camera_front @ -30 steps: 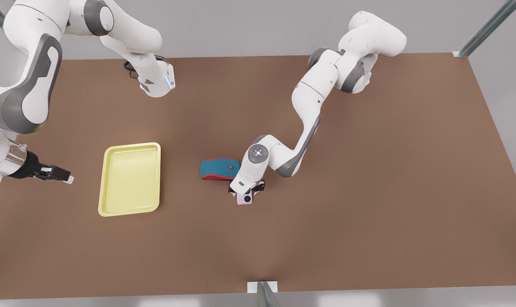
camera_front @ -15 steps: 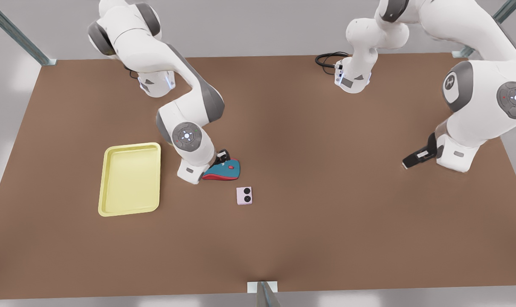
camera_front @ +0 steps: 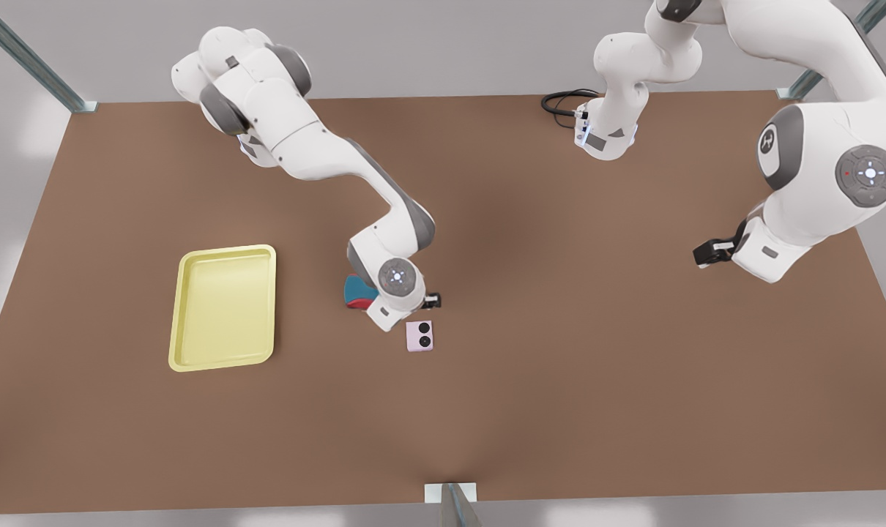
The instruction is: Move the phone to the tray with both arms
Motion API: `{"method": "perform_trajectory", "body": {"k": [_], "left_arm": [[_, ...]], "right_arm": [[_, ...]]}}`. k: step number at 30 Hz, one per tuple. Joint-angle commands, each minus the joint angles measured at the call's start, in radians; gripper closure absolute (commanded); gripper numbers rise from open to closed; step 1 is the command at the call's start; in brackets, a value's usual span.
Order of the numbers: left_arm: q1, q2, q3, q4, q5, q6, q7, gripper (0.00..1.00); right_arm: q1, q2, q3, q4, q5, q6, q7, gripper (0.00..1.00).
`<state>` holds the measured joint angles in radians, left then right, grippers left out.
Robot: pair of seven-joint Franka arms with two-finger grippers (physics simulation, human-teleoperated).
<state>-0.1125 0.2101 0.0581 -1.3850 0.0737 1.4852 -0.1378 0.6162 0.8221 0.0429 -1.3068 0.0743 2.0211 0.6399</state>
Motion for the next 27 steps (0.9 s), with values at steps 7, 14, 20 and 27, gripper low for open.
{"method": "perform_trajectory", "body": {"k": [7,14,20,27], "left_arm": [[0.001,0.006,0.002,0.000,0.001,0.010,0.216,0.00],[0.001,0.015,0.002,0.000,0.001,0.012,0.207,0.00],[0.001,0.015,0.002,0.001,0.000,0.012,0.205,0.00],[-0.001,0.014,0.002,0.001,0.000,0.013,0.204,0.00]], "right_arm": [[0.000,0.140,0.002,0.119,-0.007,0.153,0.308,0.00],[-0.006,0.190,0.002,0.120,-0.007,0.192,0.256,0.00],[-0.013,0.189,0.002,0.113,-0.007,0.192,0.221,0.00],[-0.006,0.195,0.003,0.112,-0.050,0.196,0.219,0.00]]}}
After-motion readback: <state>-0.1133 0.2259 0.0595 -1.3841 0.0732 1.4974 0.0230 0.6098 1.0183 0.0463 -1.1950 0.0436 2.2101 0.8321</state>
